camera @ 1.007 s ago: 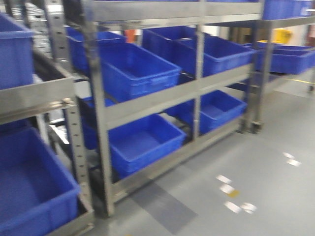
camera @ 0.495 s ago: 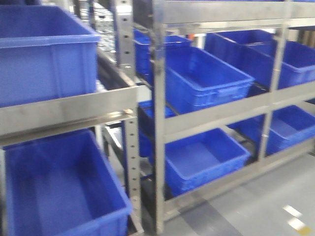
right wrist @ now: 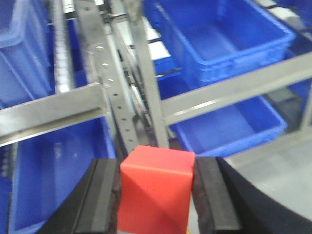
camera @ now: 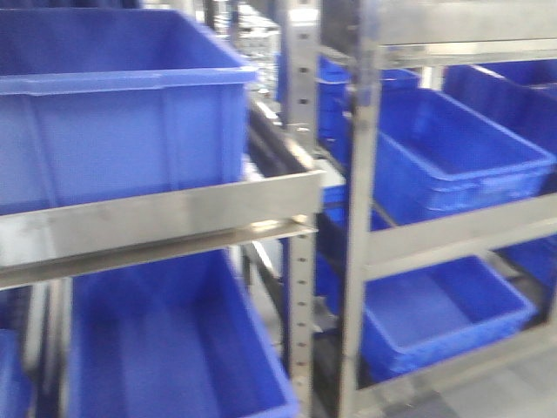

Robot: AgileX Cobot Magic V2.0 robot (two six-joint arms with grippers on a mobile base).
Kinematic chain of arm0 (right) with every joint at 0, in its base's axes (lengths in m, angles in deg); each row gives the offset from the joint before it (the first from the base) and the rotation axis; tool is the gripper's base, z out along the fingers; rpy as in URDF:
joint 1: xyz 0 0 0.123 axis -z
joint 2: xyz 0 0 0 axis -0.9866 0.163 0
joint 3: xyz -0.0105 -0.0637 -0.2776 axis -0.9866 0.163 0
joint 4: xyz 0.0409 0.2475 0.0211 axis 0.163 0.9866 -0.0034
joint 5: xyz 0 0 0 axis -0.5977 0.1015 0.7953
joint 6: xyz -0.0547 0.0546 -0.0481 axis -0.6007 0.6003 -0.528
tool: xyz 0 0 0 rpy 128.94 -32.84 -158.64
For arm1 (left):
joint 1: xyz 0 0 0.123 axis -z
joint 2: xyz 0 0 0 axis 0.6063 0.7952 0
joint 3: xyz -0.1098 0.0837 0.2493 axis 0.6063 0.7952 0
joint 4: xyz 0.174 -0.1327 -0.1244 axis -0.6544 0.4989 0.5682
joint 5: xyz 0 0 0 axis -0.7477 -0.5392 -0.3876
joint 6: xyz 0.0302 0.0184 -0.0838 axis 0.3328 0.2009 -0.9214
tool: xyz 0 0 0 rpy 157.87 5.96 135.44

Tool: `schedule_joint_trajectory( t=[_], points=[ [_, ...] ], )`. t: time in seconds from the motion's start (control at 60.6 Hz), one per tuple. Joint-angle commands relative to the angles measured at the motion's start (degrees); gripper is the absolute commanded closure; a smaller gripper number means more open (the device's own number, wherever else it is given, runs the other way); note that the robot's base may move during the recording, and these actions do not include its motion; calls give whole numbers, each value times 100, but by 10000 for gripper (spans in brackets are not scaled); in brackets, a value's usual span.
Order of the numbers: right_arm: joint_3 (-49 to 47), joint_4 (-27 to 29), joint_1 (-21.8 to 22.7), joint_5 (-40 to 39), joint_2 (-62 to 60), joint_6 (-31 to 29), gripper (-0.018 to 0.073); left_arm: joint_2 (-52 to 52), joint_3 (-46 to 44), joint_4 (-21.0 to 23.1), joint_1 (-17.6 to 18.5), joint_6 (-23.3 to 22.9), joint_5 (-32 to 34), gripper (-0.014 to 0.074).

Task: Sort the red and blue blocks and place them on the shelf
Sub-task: 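Drive the base up to the shelf, facing the upper blue bins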

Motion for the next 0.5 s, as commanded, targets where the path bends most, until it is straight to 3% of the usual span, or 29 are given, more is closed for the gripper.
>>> schedule_joint_trajectory(
  t=[0.0,0.479],
  points=[
    [-175,-28,29,-524,22,-23,510,28,-159,12,-2,2,431,472],
    [-175,-28,29,-524,22,-23,510,28,-159,12,-2,2,431,472]
  ],
)
